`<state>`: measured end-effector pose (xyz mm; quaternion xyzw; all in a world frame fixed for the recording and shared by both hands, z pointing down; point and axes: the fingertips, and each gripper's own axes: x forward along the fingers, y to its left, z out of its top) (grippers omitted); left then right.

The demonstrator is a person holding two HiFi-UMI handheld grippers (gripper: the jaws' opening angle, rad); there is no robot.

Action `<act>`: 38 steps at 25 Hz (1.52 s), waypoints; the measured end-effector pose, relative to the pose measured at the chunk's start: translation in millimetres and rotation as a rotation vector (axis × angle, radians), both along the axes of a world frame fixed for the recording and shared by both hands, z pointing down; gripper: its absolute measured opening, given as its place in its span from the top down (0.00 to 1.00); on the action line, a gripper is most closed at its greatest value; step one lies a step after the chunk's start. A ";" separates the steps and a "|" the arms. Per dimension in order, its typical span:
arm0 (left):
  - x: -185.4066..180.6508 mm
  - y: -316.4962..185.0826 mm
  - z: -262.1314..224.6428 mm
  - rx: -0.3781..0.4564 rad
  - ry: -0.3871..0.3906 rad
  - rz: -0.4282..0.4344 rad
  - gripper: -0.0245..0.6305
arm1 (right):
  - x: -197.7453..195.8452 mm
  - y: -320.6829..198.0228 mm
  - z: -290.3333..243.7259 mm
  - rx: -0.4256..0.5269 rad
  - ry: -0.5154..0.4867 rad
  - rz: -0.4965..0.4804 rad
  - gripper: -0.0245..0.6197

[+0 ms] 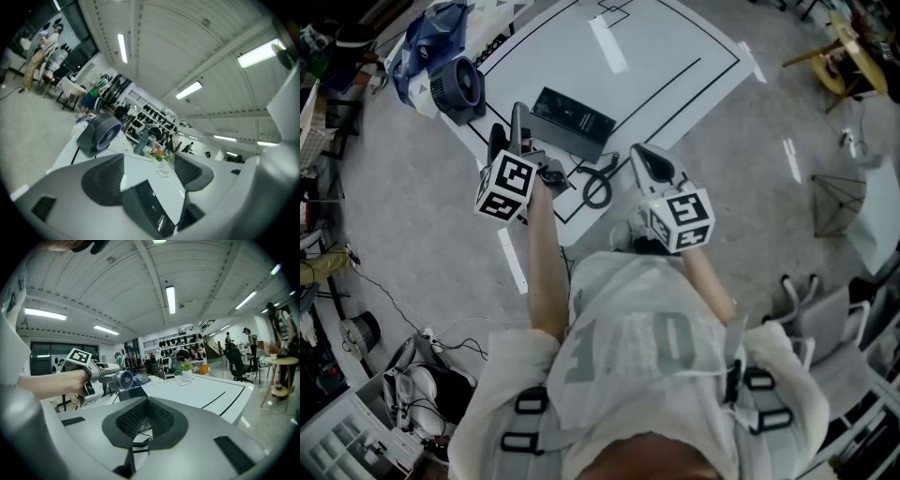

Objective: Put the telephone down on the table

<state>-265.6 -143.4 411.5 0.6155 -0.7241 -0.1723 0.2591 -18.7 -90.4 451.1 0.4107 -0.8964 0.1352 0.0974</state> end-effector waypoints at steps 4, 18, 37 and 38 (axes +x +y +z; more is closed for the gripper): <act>9.4 1.8 -45.1 0.084 -0.214 0.010 0.48 | 4.4 -2.3 -3.8 0.013 -0.008 0.013 0.95; 59.9 40.6 -111.5 0.257 -0.689 0.010 0.90 | 10.3 -9.9 -10.0 0.034 -0.013 0.027 0.95; 120.7 45.2 6.0 0.094 -0.700 0.222 0.95 | 19.0 -22.0 -8.4 0.033 -0.003 0.081 0.95; 124.4 44.4 4.2 0.101 -0.704 0.233 0.95 | 19.4 -22.5 -8.3 0.032 -0.001 0.083 0.95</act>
